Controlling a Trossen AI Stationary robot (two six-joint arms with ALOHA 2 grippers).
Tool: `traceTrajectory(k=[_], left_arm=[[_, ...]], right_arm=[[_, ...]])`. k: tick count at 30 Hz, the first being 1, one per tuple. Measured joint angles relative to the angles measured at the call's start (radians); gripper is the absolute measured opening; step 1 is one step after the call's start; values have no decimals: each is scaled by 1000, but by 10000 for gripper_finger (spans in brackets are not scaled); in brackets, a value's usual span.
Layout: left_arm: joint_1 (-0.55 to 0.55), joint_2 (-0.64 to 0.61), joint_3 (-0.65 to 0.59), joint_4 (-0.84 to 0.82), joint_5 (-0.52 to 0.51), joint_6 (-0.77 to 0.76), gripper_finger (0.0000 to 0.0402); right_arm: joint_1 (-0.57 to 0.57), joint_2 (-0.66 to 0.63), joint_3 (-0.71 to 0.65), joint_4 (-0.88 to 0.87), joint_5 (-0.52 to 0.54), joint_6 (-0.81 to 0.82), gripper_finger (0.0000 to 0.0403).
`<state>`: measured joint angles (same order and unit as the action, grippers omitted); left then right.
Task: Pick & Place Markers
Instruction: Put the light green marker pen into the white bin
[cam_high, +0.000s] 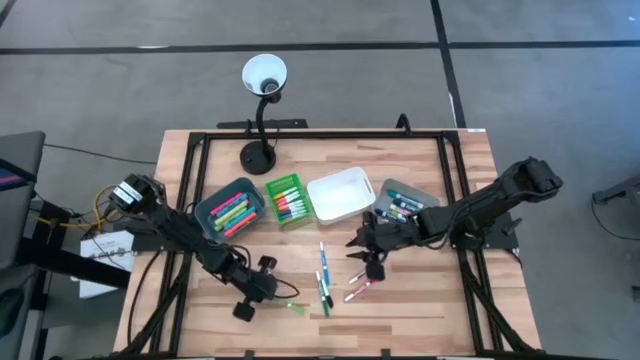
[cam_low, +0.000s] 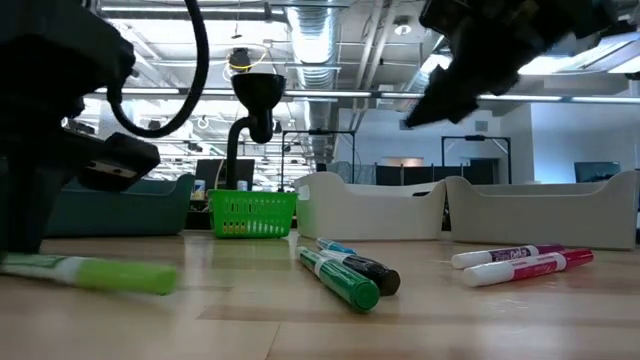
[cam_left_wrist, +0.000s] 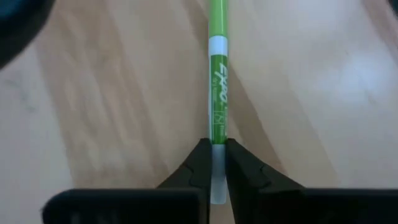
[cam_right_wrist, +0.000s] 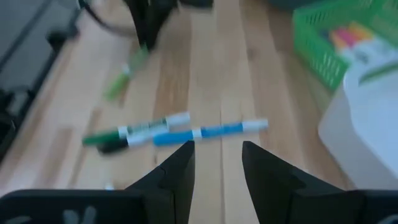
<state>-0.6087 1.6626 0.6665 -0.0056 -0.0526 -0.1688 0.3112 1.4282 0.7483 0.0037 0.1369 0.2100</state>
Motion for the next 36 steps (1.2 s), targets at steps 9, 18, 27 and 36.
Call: traceTrajectory(k=[9, 18, 27, 36], left_arm=[[18, -238, -4, 133, -573, 25, 22], [123, -316, -3, 271, -687, 113, 21], [168, -272, -2, 459, -658, 392, 24], [164, -273, -8, 477, -657, 374, 25]], right_arm=[[-4, 35, -1, 225, 19, -176, 126], [-22, 17, 30, 287, 125, -265, 206], [-167, 28, 31, 465, 15, -181, 221], [-166, 56, 31, 563, -127, -218, 185]])
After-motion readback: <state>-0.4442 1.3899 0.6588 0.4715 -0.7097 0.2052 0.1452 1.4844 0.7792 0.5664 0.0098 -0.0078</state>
